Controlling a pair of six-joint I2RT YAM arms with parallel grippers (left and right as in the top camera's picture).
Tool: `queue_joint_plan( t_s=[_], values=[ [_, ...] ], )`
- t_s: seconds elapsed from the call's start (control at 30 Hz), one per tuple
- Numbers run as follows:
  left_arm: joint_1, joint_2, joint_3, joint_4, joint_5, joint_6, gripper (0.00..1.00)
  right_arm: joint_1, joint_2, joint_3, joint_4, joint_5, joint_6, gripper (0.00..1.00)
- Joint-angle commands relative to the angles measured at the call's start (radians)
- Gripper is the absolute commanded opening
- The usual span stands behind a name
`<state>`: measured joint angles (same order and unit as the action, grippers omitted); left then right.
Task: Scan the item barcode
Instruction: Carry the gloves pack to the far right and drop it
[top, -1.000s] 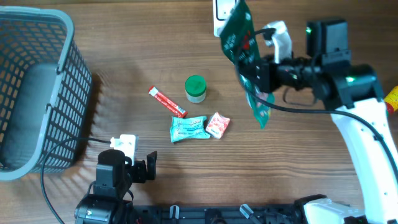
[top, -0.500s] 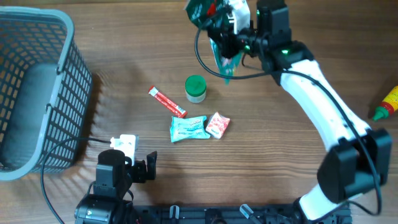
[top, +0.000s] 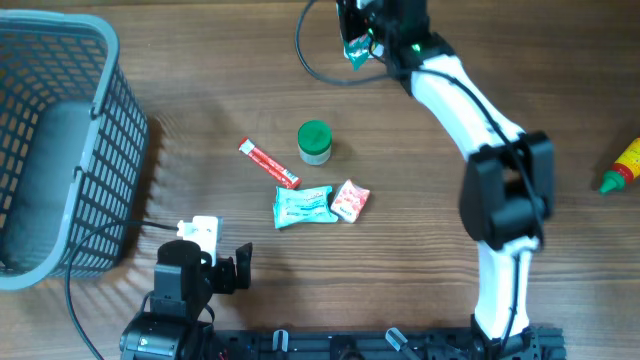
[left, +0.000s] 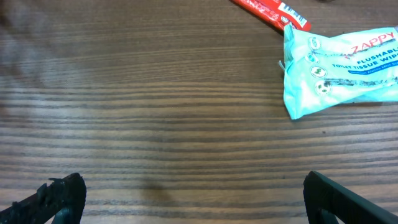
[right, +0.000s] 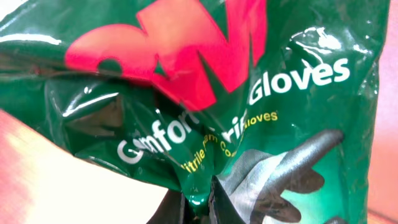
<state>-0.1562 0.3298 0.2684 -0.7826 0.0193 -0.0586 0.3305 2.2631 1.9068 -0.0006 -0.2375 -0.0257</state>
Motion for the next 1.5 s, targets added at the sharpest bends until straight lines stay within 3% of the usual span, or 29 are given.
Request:
queue_joint_plan(
  t_s=[0.0,0.43,0.67,0.87,1.07,1.3,1.37,1.4,1.47],
  values=[
    [-0.005,0.000,-0.001,0.003,-0.010,-0.002,1.00,-0.001,0.113,0.187,-0.040,0.035,-0.024,0.04],
    [-0.005,0.000,-0.001,0.003,-0.010,-0.002,1.00,0.011,0.102,0.222,-0.118,0.028,0.007,0.04],
    [-0.005,0.000,-0.001,0.003,-0.010,-0.002,1.00,-0.047,-0.018,0.222,-0.415,0.221,-0.039,0.05],
    [-0.005,0.000,-0.001,0.004,-0.010,-0.002,1.00,-0.233,-0.043,0.218,-0.613,0.455,-0.043,0.04],
    [-0.005,0.000,-0.001,0.003,-0.010,-0.002,1.00,-0.505,-0.019,0.150,-0.600,0.330,0.029,0.04],
    [-0.005,0.000,-0.001,0.003,-0.010,-0.002,1.00,-0.715,0.066,0.138,-0.602,0.318,0.064,0.04],
    [-0.005,0.000,-0.001,0.003,-0.010,-0.002,1.00,-0.754,0.068,0.138,-0.600,0.314,0.114,0.10],
    [-0.005,0.000,-0.001,0.003,-0.010,-0.002,1.00,-0.768,0.066,0.142,-0.597,0.315,0.131,0.19],
    [-0.005,0.000,-0.001,0.004,-0.010,-0.002,1.00,-0.781,0.063,0.159,-0.600,0.324,0.134,0.45]
  ],
)
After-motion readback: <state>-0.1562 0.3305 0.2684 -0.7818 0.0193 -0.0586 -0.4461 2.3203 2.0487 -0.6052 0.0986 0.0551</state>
